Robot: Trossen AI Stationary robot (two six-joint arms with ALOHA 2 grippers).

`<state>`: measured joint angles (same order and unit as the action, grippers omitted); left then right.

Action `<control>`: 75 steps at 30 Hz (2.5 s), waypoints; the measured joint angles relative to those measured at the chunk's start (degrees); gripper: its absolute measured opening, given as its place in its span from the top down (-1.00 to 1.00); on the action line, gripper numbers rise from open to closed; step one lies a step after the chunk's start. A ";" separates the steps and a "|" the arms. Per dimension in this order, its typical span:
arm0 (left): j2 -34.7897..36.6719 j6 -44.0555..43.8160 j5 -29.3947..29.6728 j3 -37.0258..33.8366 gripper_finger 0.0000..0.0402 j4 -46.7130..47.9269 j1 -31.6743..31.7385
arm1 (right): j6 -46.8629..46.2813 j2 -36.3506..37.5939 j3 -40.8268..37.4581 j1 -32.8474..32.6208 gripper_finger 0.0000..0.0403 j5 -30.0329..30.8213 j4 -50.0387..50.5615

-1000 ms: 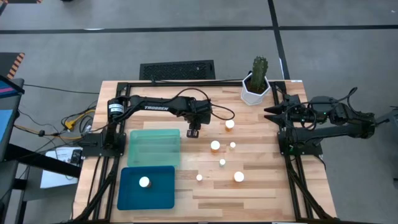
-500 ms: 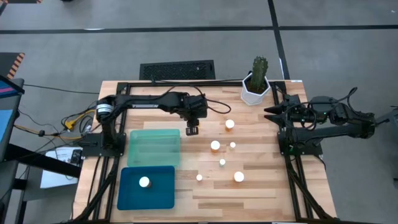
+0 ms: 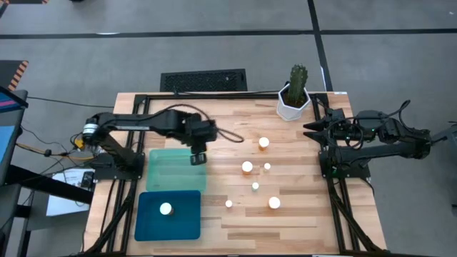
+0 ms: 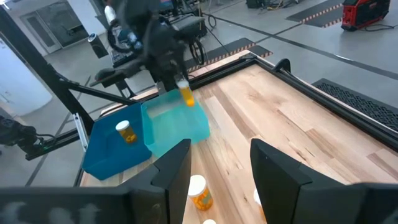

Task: Pick and place medicine bottles into bin by pill shape (circle, oval)
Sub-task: Put the small orange pill bottle into the green bin

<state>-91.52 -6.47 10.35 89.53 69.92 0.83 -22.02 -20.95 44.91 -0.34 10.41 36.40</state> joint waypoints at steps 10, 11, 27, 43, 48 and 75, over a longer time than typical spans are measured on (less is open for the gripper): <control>3.46 -11.72 8.49 -0.66 0.42 7.43 -9.83 | 0.00 0.01 0.00 0.00 0.13 0.00 0.00; 3.47 -12.21 8.34 -1.46 0.42 7.29 -10.36 | -0.01 0.00 0.00 0.00 0.13 0.00 0.02; 15.58 -22.17 6.85 -32.87 0.41 -7.54 -11.63 | -0.02 0.02 0.00 0.00 0.12 0.02 0.02; 20.23 -24.71 7.93 -46.49 0.41 -14.77 -10.94 | -0.02 0.02 0.00 0.07 0.13 0.11 -0.04; 20.23 -24.32 8.28 -46.68 0.41 -15.67 -10.25 | -0.04 0.00 0.00 0.07 0.13 0.13 -0.01; 20.22 -16.64 8.13 -46.69 0.41 -18.03 -5.43 | 0.03 0.00 0.00 0.07 0.13 0.17 -0.02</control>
<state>-71.29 -23.11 18.48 42.84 51.89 -4.60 -21.99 -20.95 44.91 -0.27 10.58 36.38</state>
